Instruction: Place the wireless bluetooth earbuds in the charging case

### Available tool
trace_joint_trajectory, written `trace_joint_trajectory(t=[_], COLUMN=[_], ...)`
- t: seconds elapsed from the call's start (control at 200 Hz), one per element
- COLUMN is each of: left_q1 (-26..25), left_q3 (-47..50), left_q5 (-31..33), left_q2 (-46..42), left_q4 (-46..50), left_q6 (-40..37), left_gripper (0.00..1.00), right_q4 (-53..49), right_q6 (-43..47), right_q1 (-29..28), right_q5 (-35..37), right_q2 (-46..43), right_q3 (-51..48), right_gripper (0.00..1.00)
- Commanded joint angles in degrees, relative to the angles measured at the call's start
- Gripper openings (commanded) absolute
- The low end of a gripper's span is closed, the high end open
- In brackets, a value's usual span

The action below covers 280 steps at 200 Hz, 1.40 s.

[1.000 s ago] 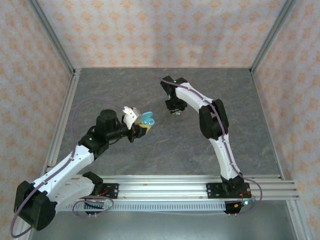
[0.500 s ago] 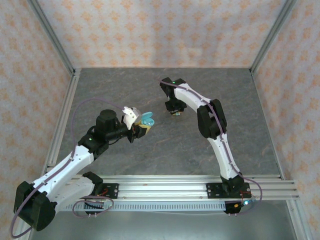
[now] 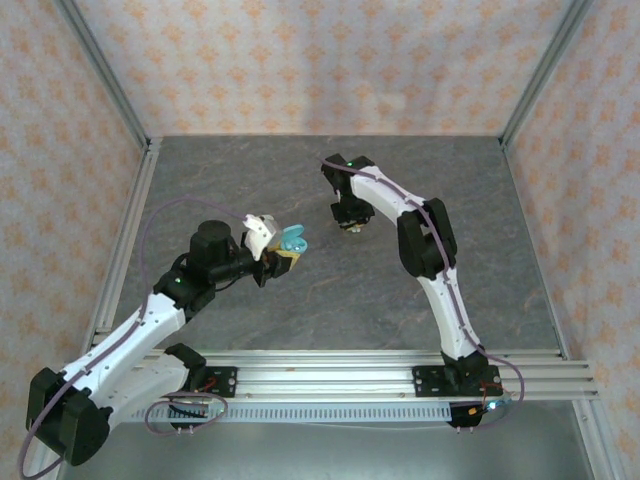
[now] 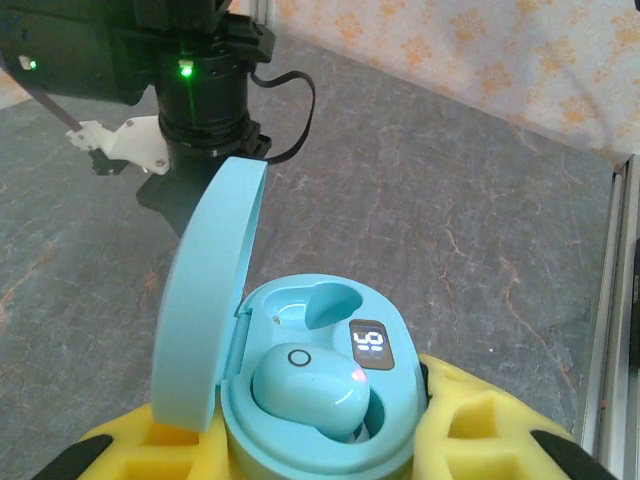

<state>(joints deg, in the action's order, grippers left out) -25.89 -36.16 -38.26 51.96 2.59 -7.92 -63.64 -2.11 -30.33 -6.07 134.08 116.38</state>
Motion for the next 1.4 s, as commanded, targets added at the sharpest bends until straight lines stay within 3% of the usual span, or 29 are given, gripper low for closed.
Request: trace_joint_trajectory(t=[0.0,0.305,0.846,1.151,1.396], left_q1=[-0.6,-0.6,-0.6,-0.6,-0.6], left_q3=[-1.4,-2.5,-2.8,-4.7,-5.6], left_q5=[0.0,-1.1,-5.9,-10.8,-12.3], left_q2=[-1.3,-2.3,-0.3,-0.6,-0.2], left_q4=[-0.1,1.9,-1.5,-2.0,-2.5], left_q6=[0.6,1.2,3.5,4.3,5.1], left_gripper=[0.0,0.0,0.0,0.0,0.0], right_q4=[-0.5,5.8,9.1,20.1,28.6], right_q6=[-2.4,-6.5,-15.4,-23.1,-27.8], right_q1=[0.9,1.0,0.6,-3.1,-7.8], right_q5=[-5.1,-15.7,-33.4,-44.0,-45.8], right_q2=[-8.7,-23.6,-46.3,-55.9,-59.8], right_q3=[-2.9,-16.1,-26.7,-32.3,-36.4], right_gripper=[0.17,0.15,0.11,0.11,0.12])
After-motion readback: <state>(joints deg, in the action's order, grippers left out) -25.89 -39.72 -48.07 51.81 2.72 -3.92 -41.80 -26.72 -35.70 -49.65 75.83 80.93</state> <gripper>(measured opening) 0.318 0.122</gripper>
